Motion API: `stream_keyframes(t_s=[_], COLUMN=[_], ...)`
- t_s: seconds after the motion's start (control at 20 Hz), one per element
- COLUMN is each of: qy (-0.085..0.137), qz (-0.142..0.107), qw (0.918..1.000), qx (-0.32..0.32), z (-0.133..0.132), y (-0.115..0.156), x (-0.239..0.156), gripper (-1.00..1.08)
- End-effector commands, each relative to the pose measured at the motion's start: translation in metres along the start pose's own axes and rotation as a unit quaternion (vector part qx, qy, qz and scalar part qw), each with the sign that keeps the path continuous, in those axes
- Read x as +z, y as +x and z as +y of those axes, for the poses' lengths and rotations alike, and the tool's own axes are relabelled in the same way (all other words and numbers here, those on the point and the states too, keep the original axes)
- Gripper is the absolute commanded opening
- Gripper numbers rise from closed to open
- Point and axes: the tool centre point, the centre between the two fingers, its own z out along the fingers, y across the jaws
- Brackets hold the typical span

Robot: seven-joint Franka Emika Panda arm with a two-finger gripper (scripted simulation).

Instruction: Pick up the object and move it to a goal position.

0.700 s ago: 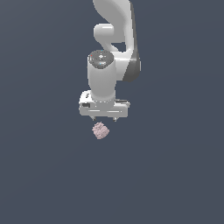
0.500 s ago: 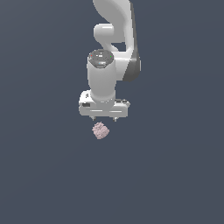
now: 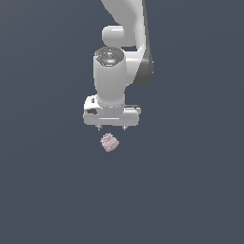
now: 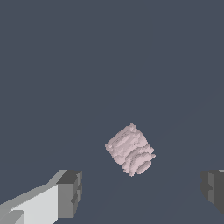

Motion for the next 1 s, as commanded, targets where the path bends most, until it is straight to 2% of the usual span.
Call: stream_keyframes(t_s=[0.0, 0.6, 0.95], qy=[0.0, 0.002, 0.007], qz=[-0.001, -0.002, -0.004], qw=[1.0, 0.9982, 0.9909], qx=[-0.001, -0.06, -0.135], z=[0.0, 0.005, 0.01], y=[0.0, -0.004, -0.009], x=[0.001, 0.02, 0.043], gripper=[1.0, 1.0, 1.0])
